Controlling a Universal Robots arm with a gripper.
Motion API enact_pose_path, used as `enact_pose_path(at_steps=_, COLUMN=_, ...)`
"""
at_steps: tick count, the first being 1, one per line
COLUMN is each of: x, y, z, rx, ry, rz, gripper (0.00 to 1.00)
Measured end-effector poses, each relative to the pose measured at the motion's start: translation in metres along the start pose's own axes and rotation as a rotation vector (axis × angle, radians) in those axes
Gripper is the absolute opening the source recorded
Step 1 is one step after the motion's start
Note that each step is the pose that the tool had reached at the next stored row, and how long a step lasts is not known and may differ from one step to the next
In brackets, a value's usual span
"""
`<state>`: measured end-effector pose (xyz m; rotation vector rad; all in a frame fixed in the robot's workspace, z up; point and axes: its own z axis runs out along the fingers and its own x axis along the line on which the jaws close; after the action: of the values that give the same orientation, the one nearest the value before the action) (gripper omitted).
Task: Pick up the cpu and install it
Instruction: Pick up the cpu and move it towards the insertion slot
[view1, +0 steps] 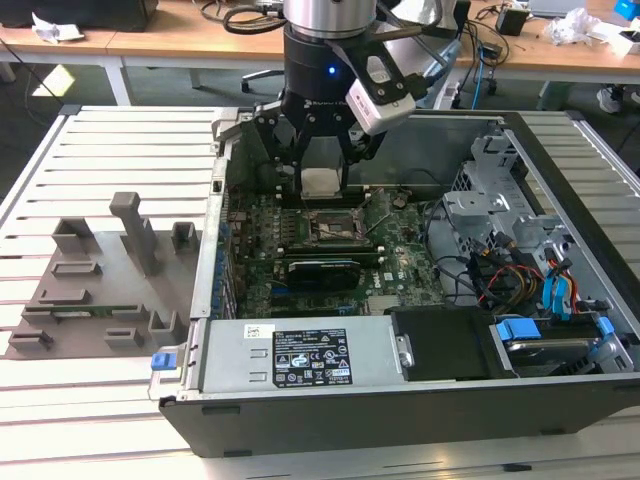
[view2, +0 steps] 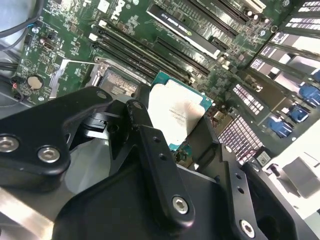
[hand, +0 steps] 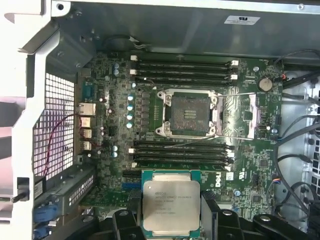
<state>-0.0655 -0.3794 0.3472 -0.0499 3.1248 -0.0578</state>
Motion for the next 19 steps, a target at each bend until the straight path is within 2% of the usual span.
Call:
enact_pose_path(at_steps=4, x=-0.0047, y=0.0051, z=0.0010, rx=0.0000, ry=0.0000, rz=0.000, gripper=0.55)
enact_pose_path(at_steps=19, x=-0.0203, y=0.0140, z=0.0059, rx=0.0000, ry=-0.0001, rz=-0.001, gripper=0.55)
